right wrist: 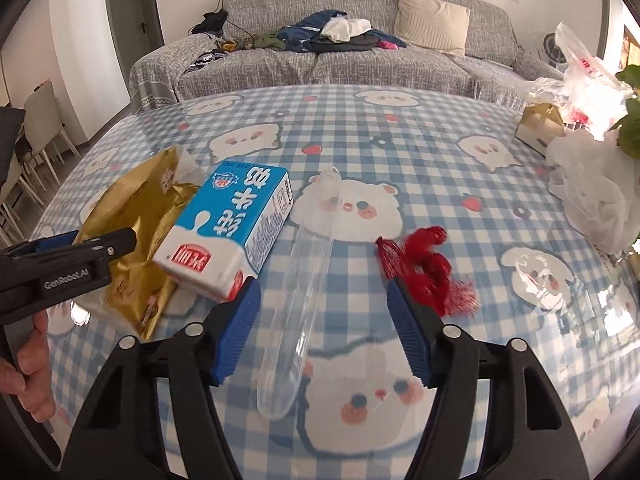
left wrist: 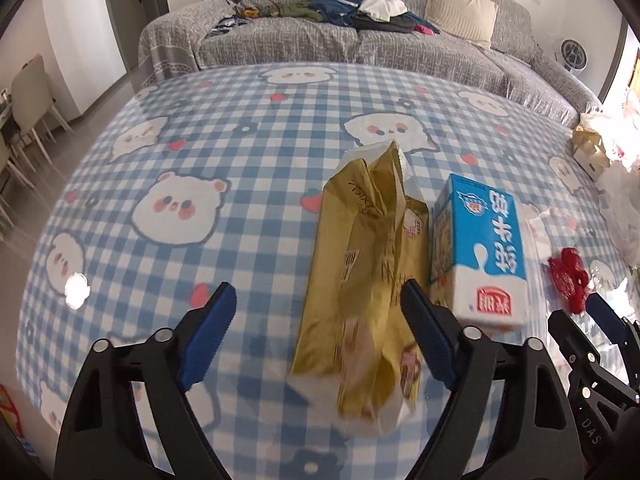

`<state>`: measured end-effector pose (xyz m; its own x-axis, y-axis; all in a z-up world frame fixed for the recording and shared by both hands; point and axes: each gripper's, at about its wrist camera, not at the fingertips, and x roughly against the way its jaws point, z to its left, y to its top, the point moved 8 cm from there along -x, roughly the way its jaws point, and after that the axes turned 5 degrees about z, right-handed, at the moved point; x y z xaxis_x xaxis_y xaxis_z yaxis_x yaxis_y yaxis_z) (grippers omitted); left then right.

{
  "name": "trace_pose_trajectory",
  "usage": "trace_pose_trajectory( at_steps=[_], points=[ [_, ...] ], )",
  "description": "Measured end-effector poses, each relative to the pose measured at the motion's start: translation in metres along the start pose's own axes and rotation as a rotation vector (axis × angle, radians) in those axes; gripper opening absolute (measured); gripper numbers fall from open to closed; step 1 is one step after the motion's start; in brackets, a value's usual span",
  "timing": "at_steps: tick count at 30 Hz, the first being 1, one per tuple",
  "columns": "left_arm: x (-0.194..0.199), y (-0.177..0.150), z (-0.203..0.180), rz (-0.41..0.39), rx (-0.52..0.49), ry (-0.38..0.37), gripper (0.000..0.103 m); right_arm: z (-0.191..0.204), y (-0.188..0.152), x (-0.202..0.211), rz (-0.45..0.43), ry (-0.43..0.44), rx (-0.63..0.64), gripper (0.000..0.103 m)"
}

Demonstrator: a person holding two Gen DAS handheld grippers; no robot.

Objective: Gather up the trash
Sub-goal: 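Grasp the gold snack wrapper with the left gripper while the right grasps the clear plastic tube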

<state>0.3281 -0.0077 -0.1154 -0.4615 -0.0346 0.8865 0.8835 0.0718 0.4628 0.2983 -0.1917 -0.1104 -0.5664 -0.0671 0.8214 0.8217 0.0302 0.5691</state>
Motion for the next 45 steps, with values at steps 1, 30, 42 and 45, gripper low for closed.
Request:
trace_pose_trajectory(
  at_steps=[1, 30, 42, 45],
  points=[
    [-0.004, 0.002, -0.001, 0.005, -0.001, -0.003, 0.077, 0.000, 0.002, -0.003, 0.004, 0.001, -0.001, 0.059],
    [-0.022, 0.003, 0.005, 0.061, 0.013, -0.019, 0.003, -0.002, 0.010, -0.030, 0.050, 0.026, -0.041, 0.024],
    [0.001, -0.007, 0.025, 0.045, 0.044, -0.003, 0.001, 0.002, 0.002, -0.004, 0.020, 0.015, -0.042, 0.024],
    [0.009, -0.012, 0.025, 0.039, 0.039, -0.002, 0.001, 0.002, -0.002, 0.005, 0.012, 0.018, -0.047, 0.024]
  ],
)
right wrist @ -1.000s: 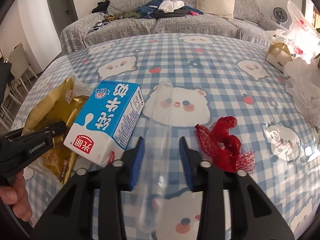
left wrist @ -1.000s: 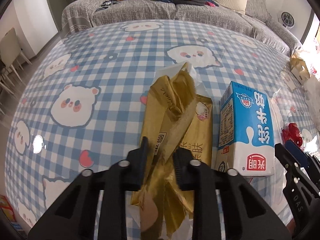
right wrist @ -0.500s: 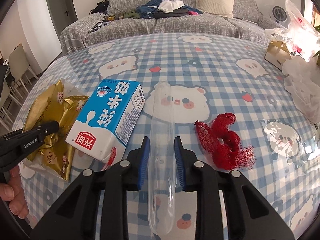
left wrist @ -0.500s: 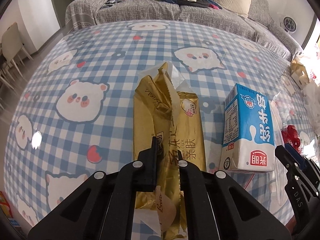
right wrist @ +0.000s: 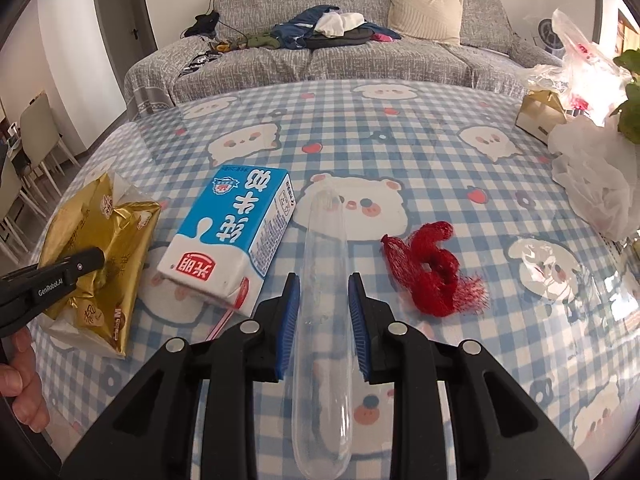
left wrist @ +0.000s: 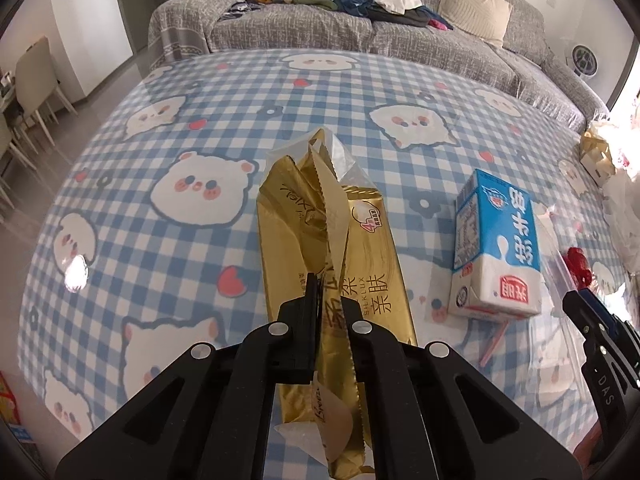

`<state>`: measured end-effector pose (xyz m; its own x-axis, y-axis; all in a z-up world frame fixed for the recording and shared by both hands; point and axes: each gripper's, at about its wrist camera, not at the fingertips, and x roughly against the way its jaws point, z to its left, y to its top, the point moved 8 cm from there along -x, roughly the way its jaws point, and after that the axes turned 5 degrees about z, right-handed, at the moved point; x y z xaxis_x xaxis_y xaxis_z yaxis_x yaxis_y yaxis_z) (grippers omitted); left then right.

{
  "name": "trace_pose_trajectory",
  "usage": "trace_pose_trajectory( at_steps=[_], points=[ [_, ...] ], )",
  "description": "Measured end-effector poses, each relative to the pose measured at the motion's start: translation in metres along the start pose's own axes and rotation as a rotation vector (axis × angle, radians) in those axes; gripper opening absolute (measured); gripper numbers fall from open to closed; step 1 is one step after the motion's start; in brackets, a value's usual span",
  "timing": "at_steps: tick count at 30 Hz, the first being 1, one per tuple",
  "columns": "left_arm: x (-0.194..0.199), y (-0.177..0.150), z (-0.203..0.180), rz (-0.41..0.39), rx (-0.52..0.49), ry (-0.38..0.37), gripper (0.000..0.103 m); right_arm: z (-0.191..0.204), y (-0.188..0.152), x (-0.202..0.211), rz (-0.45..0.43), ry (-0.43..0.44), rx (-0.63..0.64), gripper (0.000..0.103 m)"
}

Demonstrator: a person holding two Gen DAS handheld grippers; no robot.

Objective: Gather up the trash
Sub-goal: 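Grasp the gold snack wrapper with the left gripper while the right grasps the clear plastic tube, then lift the gold wrapper and plastic tube with both grippers toward the bin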

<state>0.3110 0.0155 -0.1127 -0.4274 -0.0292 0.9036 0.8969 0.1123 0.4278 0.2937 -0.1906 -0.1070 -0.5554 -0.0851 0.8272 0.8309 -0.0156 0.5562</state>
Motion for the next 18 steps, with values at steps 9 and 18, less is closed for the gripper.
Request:
trace_pose_trajectory(
  at_steps=[9, 18],
  points=[
    [0.027, -0.023, -0.001, -0.021, -0.009, -0.007, 0.001, 0.003, -0.017, 0.027, -0.017, 0.006, 0.003, 0.024],
    [0.053, -0.053, -0.004, -0.038, -0.021, -0.028, 0.001, 0.006, -0.037, 0.054, -0.034, 0.012, 0.005, 0.024]
  ],
)
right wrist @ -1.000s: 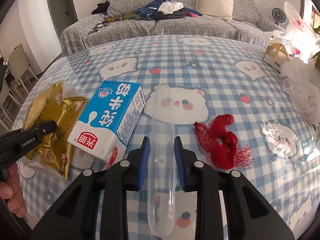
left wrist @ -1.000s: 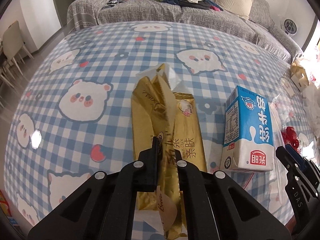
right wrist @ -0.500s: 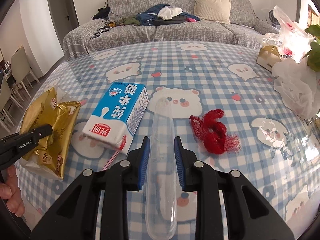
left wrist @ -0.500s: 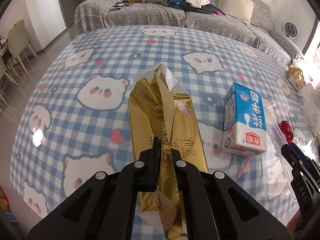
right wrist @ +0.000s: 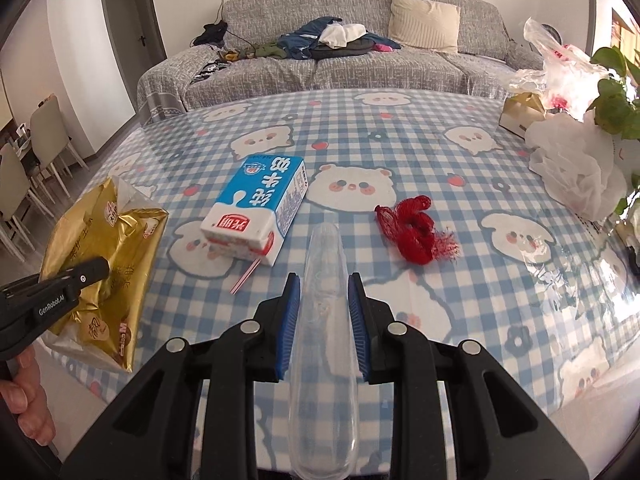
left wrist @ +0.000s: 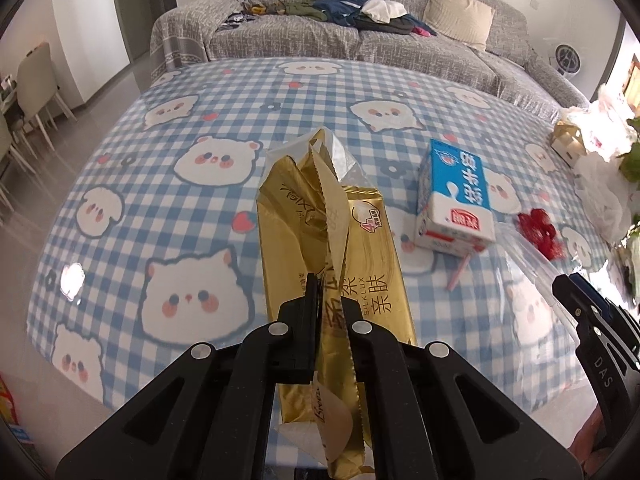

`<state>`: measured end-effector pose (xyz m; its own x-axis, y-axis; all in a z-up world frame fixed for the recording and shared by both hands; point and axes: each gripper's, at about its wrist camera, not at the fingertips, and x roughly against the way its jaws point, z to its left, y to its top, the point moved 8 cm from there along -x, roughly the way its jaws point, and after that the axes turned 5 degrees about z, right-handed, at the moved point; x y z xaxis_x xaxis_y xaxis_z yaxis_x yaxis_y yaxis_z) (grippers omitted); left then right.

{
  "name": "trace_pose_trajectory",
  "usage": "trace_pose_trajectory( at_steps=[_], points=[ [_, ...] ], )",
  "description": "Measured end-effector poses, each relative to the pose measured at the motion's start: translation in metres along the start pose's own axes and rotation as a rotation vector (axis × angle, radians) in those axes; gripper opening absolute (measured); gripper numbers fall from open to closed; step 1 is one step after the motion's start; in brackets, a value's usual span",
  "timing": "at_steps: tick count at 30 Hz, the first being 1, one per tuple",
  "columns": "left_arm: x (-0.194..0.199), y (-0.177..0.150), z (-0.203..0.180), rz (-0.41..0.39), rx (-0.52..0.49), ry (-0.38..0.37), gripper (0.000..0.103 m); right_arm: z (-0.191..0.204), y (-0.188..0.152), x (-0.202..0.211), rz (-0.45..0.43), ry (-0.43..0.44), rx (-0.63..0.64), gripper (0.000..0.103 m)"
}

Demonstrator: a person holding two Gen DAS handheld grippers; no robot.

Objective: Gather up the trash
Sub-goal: 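Lift the gold wrapper and plastic tube with both grippers toward the bin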

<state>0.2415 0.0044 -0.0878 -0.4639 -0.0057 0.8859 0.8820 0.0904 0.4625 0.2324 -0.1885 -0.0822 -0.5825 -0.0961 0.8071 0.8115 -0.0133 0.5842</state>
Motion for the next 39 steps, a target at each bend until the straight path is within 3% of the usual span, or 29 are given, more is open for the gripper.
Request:
trace_pose_trajectory(
  at_steps=[15, 39],
  points=[
    [0.041, -0.062, 0.006, -0.014, 0.029, -0.047, 0.001, 0.006, -0.041, 0.046, -0.021, 0.026, -0.009, 0.023],
    [0.065, -0.142, 0.031, -0.026, 0.040, -0.041, 0.001, 0.023, -0.094, 0.088, -0.069, 0.049, 0.013, 0.023]
  ],
)
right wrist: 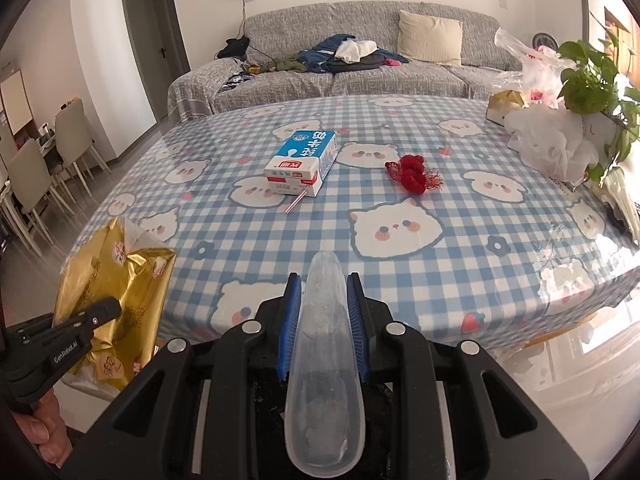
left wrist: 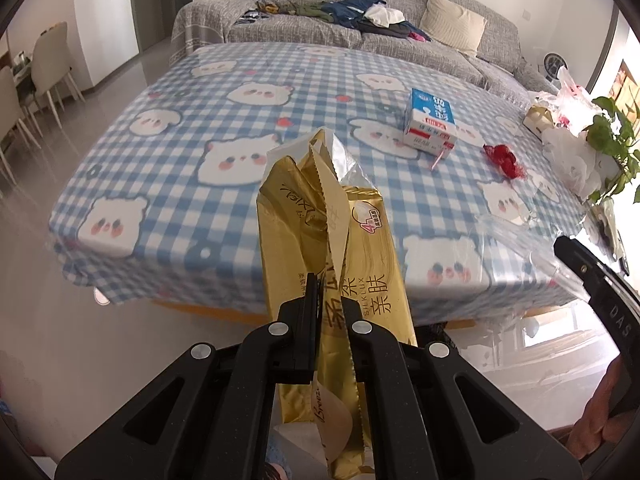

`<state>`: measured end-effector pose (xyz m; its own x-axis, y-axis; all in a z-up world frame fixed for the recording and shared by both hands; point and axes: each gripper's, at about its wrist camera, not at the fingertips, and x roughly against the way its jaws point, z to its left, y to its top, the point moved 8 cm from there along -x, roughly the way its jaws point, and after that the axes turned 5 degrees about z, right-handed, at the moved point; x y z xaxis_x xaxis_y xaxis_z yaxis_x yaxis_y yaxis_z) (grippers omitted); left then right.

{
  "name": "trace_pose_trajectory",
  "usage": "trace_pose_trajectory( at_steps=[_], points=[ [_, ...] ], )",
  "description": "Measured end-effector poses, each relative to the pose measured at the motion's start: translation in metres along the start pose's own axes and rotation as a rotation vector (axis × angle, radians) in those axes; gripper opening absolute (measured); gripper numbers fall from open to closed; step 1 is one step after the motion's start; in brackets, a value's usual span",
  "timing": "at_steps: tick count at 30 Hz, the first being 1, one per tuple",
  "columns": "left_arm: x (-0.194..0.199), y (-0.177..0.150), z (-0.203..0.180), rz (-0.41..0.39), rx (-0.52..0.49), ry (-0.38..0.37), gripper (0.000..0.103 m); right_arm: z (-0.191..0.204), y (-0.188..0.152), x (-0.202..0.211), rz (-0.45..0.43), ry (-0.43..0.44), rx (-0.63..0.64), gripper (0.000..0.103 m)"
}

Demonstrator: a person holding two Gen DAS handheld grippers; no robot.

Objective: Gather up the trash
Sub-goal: 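Lift the gold wrapper and plastic tube with both grippers toward the bin, then open the right gripper to drop the clear tube into the bin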

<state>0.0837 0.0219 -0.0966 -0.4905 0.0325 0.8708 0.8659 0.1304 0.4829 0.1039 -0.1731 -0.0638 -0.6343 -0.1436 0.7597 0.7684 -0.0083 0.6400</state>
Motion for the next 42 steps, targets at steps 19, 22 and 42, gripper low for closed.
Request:
trace_pose_trajectory(
  at_steps=[19, 22, 42],
  points=[
    [-0.006, -0.079, 0.038, 0.038, 0.070, -0.015, 0.001, 0.001, -0.078, -0.003, 0.065, -0.011, 0.032, 0.008],
    [-0.010, -0.089, 0.040, 0.053, 0.078, -0.022, 0.001, -0.003, -0.086, -0.008, 0.089, -0.013, 0.026, 0.008],
    [-0.054, -0.138, 0.049, 0.141, 0.065, 0.061, 0.001, 0.008, -0.140, -0.044, 0.171, -0.004, 0.040, 0.039]
  ],
)
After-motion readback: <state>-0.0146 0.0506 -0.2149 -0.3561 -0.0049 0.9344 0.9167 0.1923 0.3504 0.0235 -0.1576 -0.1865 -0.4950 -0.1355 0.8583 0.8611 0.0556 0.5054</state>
